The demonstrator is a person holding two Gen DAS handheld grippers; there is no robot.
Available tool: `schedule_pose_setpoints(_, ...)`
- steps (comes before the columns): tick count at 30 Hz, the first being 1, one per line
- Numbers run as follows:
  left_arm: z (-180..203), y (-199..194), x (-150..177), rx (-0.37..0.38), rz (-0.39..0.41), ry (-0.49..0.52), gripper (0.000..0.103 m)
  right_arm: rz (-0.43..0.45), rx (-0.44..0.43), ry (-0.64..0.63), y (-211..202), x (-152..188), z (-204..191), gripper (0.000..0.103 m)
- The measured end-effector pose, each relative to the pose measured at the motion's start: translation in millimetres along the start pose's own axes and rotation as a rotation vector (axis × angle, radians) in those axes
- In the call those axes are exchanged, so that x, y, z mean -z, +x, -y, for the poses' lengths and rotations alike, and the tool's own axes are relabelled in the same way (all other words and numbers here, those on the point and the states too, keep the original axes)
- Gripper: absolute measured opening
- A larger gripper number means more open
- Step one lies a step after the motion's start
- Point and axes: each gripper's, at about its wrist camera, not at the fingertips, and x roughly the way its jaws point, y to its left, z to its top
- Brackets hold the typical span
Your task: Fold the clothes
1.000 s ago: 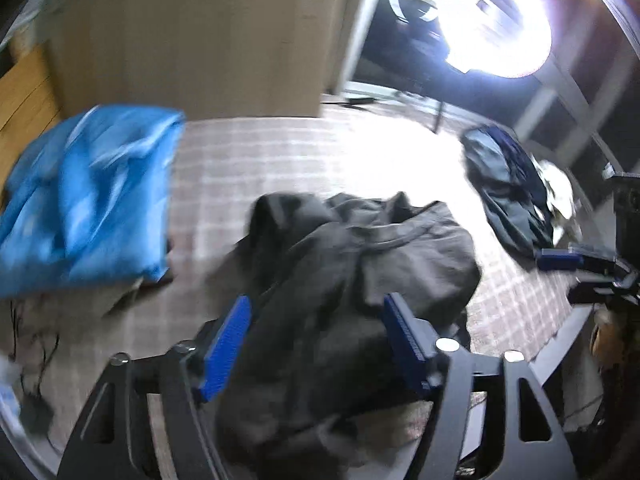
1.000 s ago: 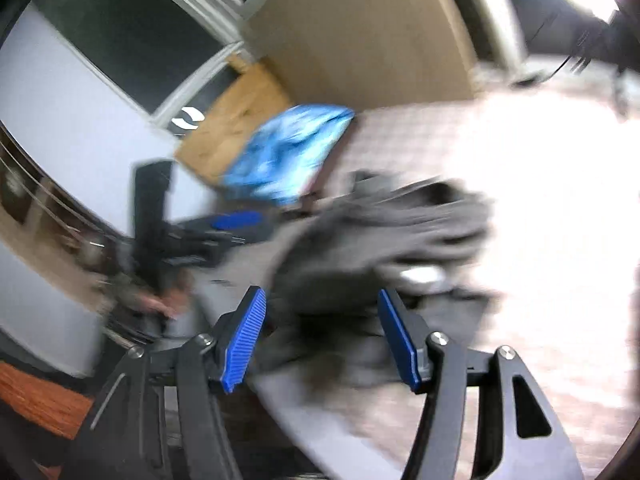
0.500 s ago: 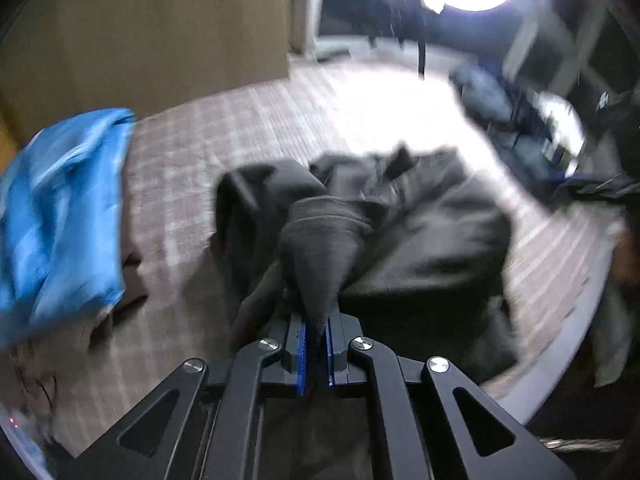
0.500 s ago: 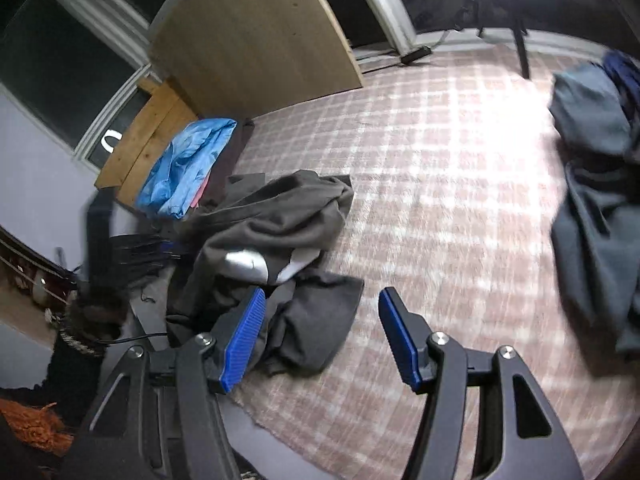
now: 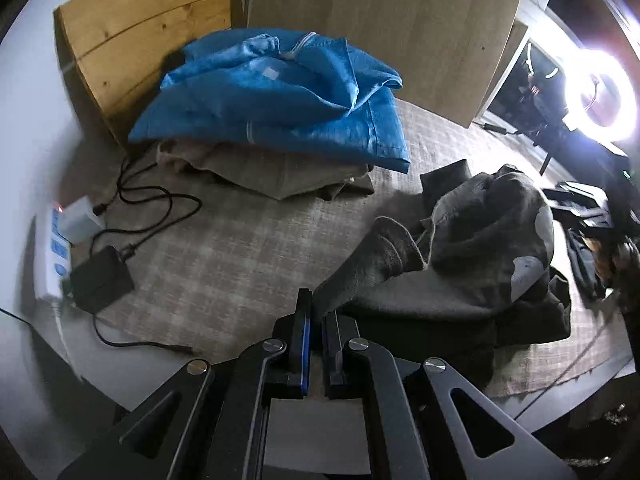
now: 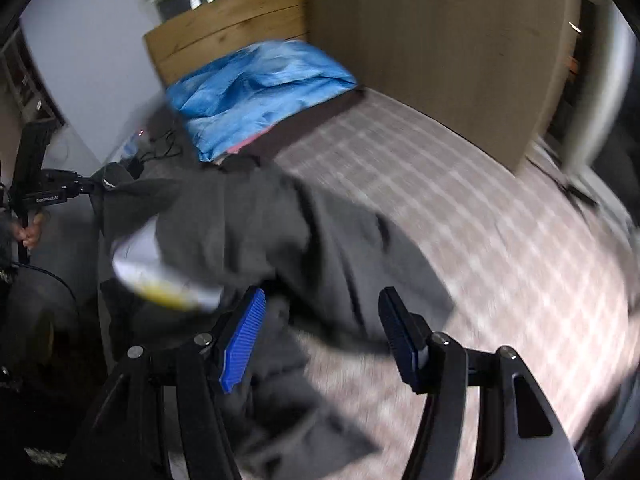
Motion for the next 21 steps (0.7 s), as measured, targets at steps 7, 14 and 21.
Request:
schedule_pose_setpoints(7, -31, 5, 19, -0.025, -0.015, -0.082, 0.003, -0.1, -0.068, -0.127, 58, -38, -1, 0.069)
schedule_pose_setpoints(14, -29, -11, 14, -0.025, 0.018, -0.09, 0.003, -0.059, -0.091, -0.083, 41, -26, -4, 0.009)
schedule_pose_setpoints(21, 22, -52, -30, 0.037, 0.137, 0.059, 0.003, 0.253, 0.021, 0.173, -126, 22, 1, 0.008)
